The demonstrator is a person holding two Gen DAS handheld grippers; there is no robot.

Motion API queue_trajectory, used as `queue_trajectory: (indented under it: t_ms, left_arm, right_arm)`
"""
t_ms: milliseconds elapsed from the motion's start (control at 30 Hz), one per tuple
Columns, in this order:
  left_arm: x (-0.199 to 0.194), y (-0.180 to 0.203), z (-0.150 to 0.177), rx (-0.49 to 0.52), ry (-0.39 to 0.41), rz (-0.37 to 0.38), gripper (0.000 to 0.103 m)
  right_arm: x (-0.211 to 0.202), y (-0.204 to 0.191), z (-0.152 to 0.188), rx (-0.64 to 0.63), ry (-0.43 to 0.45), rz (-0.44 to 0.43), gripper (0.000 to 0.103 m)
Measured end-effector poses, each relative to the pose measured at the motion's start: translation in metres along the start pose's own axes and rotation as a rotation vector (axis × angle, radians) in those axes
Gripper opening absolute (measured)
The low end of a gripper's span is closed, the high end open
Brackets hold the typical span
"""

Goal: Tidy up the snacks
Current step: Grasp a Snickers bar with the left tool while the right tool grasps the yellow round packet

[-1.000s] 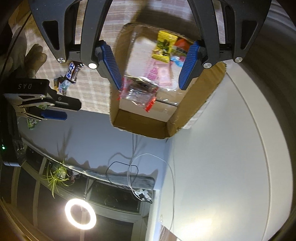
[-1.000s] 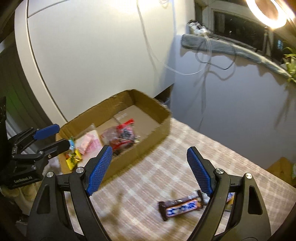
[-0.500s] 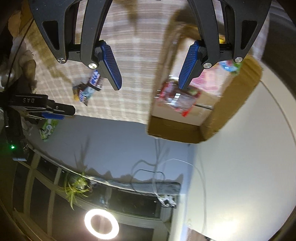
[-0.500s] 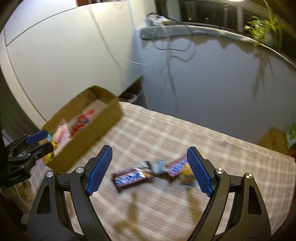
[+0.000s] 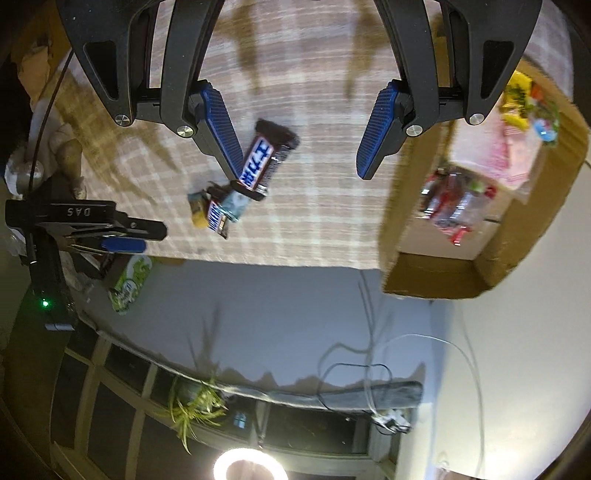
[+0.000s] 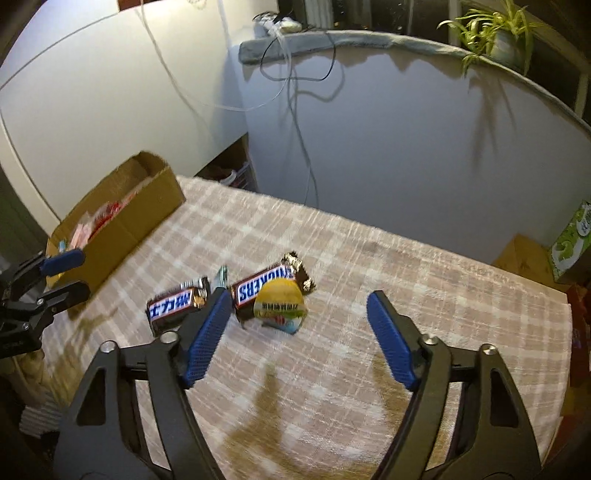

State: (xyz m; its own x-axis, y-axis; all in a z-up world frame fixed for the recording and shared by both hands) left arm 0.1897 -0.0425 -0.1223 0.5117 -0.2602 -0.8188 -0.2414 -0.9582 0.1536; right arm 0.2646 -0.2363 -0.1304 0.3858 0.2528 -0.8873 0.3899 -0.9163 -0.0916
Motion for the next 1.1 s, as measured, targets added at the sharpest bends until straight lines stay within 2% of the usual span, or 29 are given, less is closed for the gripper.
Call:
queue_trajectory:
  t_ms: [100,200,600,933,967,1033,1100]
  left_arm:
    - [0.011,0.008,0.000,0.019,-0.026,0.011,0.064]
    - [0.022,0.016,0.002,0.039,-0.058,0.023,0.064]
    - [0.060,0.025,0.002,0.093,-0.145,0.024,0.064]
    - [0.082,0.026,0.005,0.103,-0.185,0.033,0.063]
    - [0.084,0.026,0.006,0.104,-0.187,0.033,0.061]
    - [0.086,0.028,0.007,0.110,-0.192,0.039,0.050]
    - [0.087,0.030,0.006,0.115,-0.189,0.039,0.043]
  right_arm:
    - [0.012,-0.006,0.004,-0.042,-0.025,0.004,0.076]
    - [0.025,-0.013,0.006,-0.075,-0.048,-0.004,0.070]
    - [0.059,-0.016,0.006,-0.099,-0.100,-0.022,0.069]
    - [0.063,-0.021,0.004,-0.108,-0.108,-0.060,0.054]
    - [0.062,-0.021,0.004,-0.109,-0.110,-0.063,0.053]
    - [0.062,-0.022,0.005,-0.109,-0.113,-0.069,0.053]
    - [0.062,-0.023,0.006,-0.106,-0.119,-0.083,0.050]
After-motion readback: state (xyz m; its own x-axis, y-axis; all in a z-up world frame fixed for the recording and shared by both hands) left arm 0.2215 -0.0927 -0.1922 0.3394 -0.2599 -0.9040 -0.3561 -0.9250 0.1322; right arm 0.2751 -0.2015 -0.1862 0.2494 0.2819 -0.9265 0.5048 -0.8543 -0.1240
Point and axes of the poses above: each gripper's, at about its wrist camera, not at the fingertips, and x roughly the way its jaws point, y to its right, z to its underside, the point moved 10 cm from there along x, roughly the way its jaws point, and after that the axes turned 12 degrees about -y, right-handed, at the moved point
